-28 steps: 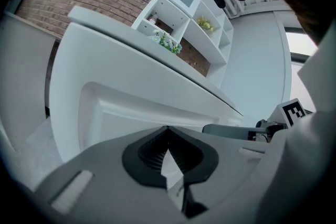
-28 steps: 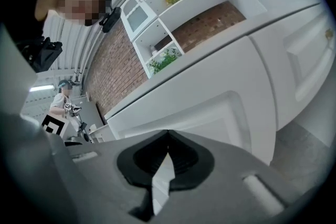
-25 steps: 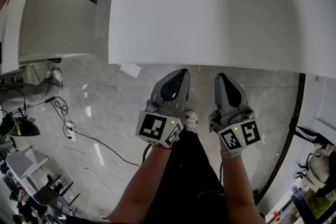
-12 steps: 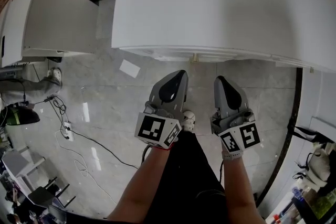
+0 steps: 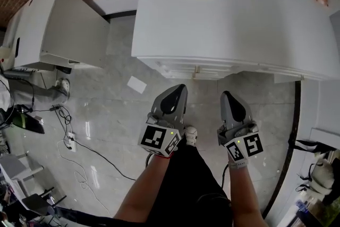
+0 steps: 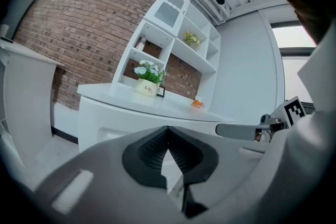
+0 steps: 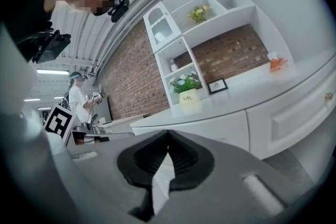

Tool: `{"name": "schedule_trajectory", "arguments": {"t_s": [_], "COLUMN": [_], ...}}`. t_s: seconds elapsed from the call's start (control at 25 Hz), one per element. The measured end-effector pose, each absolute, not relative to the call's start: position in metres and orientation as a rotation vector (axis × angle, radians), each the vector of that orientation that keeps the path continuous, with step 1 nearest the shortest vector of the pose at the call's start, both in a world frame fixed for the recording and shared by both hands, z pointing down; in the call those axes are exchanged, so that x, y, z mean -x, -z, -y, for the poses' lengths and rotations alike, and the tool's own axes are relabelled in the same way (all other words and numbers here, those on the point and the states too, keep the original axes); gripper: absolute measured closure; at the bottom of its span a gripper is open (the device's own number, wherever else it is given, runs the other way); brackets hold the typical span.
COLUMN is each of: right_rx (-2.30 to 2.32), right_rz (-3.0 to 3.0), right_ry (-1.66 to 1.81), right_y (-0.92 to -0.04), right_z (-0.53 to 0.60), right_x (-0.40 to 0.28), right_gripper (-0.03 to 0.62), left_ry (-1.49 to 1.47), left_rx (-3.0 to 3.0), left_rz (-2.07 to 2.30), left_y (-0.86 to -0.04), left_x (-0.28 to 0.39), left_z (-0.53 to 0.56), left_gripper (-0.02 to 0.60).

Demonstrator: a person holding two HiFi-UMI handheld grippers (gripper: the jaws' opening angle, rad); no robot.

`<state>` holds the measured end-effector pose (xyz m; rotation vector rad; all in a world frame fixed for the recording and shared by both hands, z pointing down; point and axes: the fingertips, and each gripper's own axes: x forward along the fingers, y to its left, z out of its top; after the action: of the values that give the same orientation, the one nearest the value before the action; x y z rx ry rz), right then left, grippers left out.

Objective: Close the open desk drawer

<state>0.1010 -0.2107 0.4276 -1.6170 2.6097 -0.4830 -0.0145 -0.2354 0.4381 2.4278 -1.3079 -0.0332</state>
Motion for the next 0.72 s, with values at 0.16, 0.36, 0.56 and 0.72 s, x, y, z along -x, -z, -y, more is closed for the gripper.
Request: {"name": "schedule_trajectory", "arguments": {"t_s": [0.16, 0.36, 0.56, 0.72], "right_rx": [1.615, 1.617, 1.622, 1.617], "right_rz": [-2.646, -2.642, -2.632, -2.630], "right_ry": [0.423, 0.359, 0.326, 0.303], "right_y": [-0.402, -0.367, -0.335, -0.309], "right_z": [0.203, 0.195, 0.184, 0.172], "right_x": [-0.106, -0.112, -0.117, -0.118], "right_gripper": [0.594, 0.594, 0.594, 0.594], "left_ry": [0.041, 0.032, 0.043, 0.055], "left_rx": [-2.444, -2.478, -2.507, -2.521], "left_rz": [1.326, 1.321, 1.316, 1.316], "left_y": [-0.411, -0.380, -0.355, -0.330], "left_x": [0.024, 0.029, 0.033, 0.037], "left_z": [0.229, 0.217, 0.201, 0.191], "left_gripper": [0.580, 0.580, 0.580, 0.580]}}
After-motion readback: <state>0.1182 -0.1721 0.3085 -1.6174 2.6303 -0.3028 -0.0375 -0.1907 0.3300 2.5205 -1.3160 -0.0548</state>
